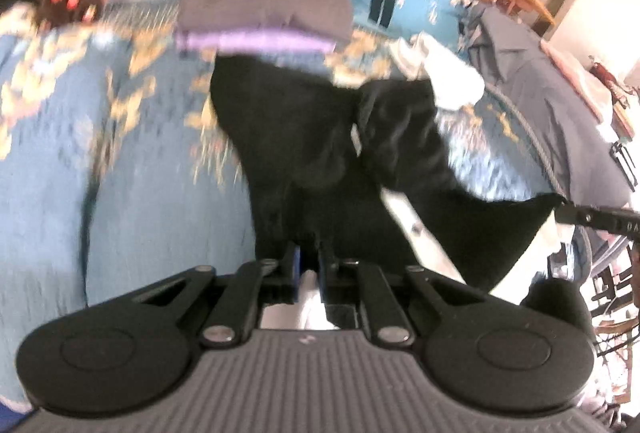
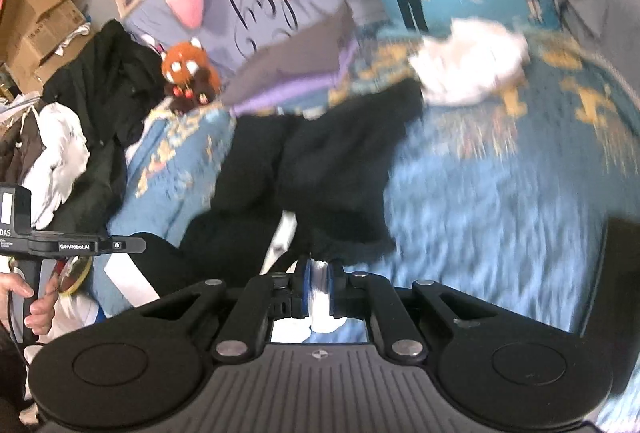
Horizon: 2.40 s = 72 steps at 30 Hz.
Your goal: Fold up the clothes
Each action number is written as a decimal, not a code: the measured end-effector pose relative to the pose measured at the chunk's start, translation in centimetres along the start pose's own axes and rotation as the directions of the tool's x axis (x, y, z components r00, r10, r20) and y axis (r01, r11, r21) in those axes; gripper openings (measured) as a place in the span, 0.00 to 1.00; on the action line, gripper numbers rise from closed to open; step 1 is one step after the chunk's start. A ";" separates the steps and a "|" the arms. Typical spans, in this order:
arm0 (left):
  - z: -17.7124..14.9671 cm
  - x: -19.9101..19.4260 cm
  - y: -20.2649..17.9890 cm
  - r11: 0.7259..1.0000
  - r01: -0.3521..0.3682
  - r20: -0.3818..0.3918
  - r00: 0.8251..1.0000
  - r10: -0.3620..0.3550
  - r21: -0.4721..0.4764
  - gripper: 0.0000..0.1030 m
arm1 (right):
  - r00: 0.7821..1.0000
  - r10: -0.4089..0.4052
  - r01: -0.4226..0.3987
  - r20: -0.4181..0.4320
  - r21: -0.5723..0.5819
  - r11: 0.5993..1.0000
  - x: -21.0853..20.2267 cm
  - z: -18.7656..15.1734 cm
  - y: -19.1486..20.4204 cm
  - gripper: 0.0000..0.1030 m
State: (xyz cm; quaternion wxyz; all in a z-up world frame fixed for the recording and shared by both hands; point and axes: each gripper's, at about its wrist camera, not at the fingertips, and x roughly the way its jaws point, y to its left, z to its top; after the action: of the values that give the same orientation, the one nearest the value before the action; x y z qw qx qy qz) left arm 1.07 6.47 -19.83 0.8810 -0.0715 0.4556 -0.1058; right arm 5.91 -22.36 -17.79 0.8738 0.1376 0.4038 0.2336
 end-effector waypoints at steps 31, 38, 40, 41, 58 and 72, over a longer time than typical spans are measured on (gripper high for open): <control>20.9 13.5 13.9 0.960 -0.231 0.050 0.969 0.242 -0.156 0.76 | 0.941 -0.320 0.296 0.111 0.190 0.936 14.4 16.7 -8.0 0.42; 17.7 11.6 8.1 0.948 -0.278 0.070 0.960 0.271 0.154 0.86 | 0.907 -0.357 0.410 0.225 -0.264 0.873 12.8 14.7 -1.7 0.49; 16.0 12.2 6.0 0.923 -0.280 0.055 0.960 0.275 0.263 0.88 | 0.937 -0.294 0.348 0.187 -0.457 0.818 13.8 12.7 1.2 0.49; 15.2 12.5 5.2 0.917 -0.264 0.043 0.964 0.263 0.298 0.89 | 0.951 -0.263 0.308 0.161 -0.519 0.797 14.5 11.9 2.3 0.49; 12.1 14.6 4.0 0.937 -0.141 -0.042 0.986 0.163 0.318 0.95 | 0.949 -0.279 0.184 0.145 -0.976 0.118 24.6 4.7 8.7 0.43; 11.9 13.8 5.3 0.944 -0.127 -0.035 0.989 0.145 0.305 0.96 | 0.954 -0.265 0.213 0.137 -0.934 0.285 25.0 13.1 9.0 0.05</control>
State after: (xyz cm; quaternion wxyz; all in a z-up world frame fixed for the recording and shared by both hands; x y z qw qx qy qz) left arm 19.24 8.52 -25.05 0.8733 0.0985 0.4630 -0.1151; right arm 27.43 -2.39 -21.69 0.8056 -0.4611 0.2285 0.2937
